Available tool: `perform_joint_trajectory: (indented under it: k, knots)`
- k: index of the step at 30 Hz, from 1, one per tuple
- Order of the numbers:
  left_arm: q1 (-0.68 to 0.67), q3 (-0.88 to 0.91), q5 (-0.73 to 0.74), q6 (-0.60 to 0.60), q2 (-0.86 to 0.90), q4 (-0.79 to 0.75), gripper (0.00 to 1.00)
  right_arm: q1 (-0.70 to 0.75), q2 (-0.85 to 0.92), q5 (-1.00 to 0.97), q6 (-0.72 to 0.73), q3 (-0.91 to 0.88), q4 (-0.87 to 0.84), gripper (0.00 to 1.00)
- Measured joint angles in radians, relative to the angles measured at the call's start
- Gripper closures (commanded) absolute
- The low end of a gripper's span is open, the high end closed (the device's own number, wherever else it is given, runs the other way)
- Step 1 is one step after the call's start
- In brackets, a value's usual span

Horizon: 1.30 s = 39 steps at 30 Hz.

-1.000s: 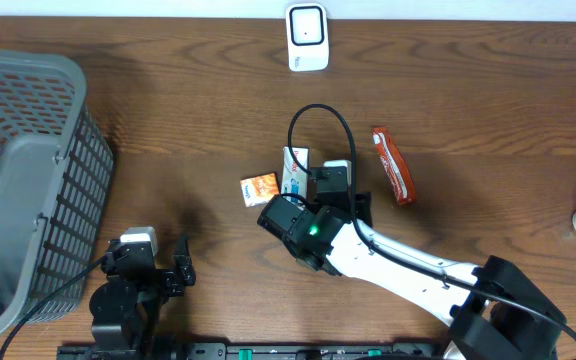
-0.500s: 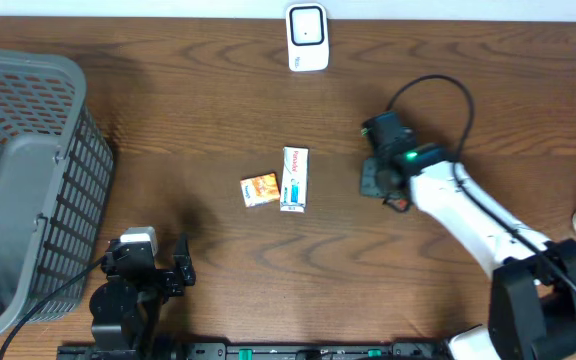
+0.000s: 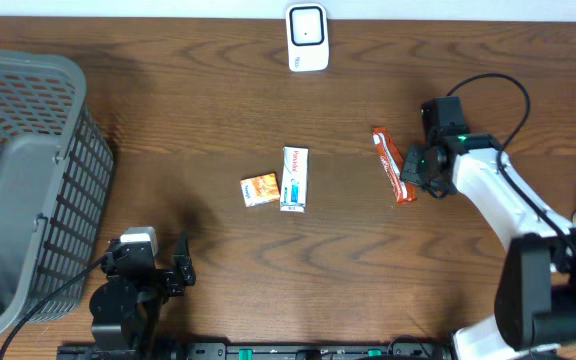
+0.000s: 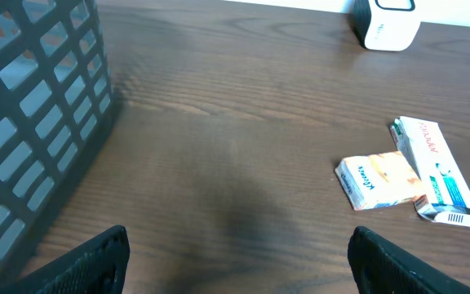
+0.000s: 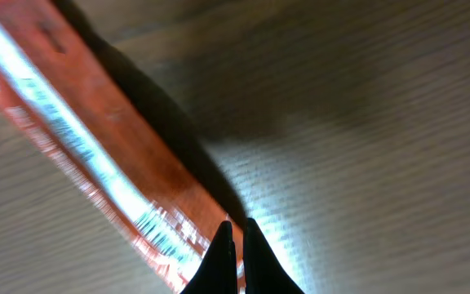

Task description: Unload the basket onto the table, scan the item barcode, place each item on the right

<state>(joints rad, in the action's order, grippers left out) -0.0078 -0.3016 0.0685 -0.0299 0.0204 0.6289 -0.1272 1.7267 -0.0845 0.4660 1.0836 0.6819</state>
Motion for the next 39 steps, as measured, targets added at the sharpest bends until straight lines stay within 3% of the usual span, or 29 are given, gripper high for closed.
perform_joint_trajectory:
  k: [7, 21, 26, 32, 39]
  knots:
    - [0.000, 0.000, 0.000, 0.000, 0.000, 0.000, 0.14, 0.000, 0.099, 0.003, 0.008, 0.000, -0.004, 0.99]
    - [0.000, 0.000, 0.000, 0.000, 0.000, 0.034, 0.14, -0.135, 0.108, 0.279, 0.024, 0.002, 0.056, 0.99]
    - [0.000, 0.000, 0.000, 0.000, 0.000, 0.139, 0.14, -0.134, 0.013, 0.288, 0.029, 0.003, 0.052, 0.99]
    - [0.000, 0.000, 0.000, 0.000, 0.000, 0.225, 0.14, -0.133, -0.150, 0.251, 0.018, 0.031, -0.087, 0.99]
    - [0.000, 0.000, 0.000, 0.000, 0.000, 0.235, 0.14, -0.133, -0.023, 0.163, 0.015, 0.034, -0.134, 0.99]
